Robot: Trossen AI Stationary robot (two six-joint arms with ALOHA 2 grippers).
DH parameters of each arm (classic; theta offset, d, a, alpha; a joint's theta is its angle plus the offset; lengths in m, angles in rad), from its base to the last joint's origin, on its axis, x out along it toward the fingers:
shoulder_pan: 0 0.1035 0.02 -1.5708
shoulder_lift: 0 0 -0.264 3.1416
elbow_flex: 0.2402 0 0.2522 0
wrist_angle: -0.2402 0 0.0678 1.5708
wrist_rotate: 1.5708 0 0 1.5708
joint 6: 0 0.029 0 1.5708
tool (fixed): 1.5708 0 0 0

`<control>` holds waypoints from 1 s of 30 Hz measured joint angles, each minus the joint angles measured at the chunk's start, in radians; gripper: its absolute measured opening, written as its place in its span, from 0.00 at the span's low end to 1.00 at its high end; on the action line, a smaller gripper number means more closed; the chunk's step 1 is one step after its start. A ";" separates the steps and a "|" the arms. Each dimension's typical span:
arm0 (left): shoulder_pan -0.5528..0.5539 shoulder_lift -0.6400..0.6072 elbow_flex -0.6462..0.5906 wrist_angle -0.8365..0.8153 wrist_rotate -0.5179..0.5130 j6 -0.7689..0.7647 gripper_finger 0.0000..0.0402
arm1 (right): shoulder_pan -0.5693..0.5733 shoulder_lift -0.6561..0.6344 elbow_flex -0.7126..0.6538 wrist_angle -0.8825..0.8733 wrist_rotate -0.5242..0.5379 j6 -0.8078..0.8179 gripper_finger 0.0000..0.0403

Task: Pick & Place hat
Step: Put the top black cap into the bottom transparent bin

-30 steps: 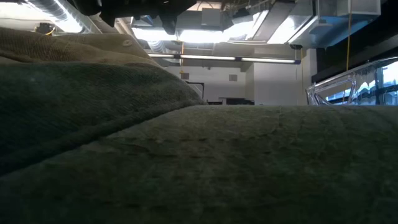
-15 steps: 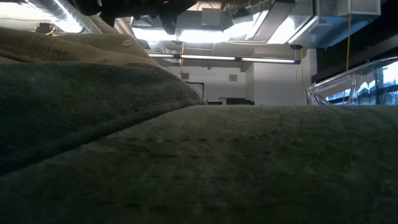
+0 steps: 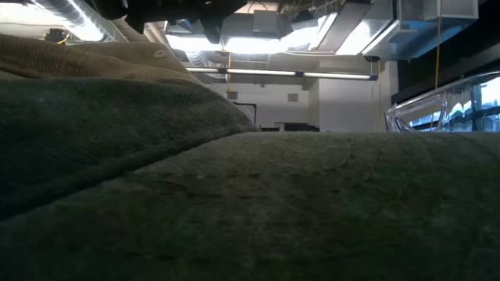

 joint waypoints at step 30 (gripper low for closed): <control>-0.002 0.000 0.000 -0.001 0.000 -0.039 0.28 | 0.125 0.169 -0.001 -0.024 -0.305 -0.673 0.51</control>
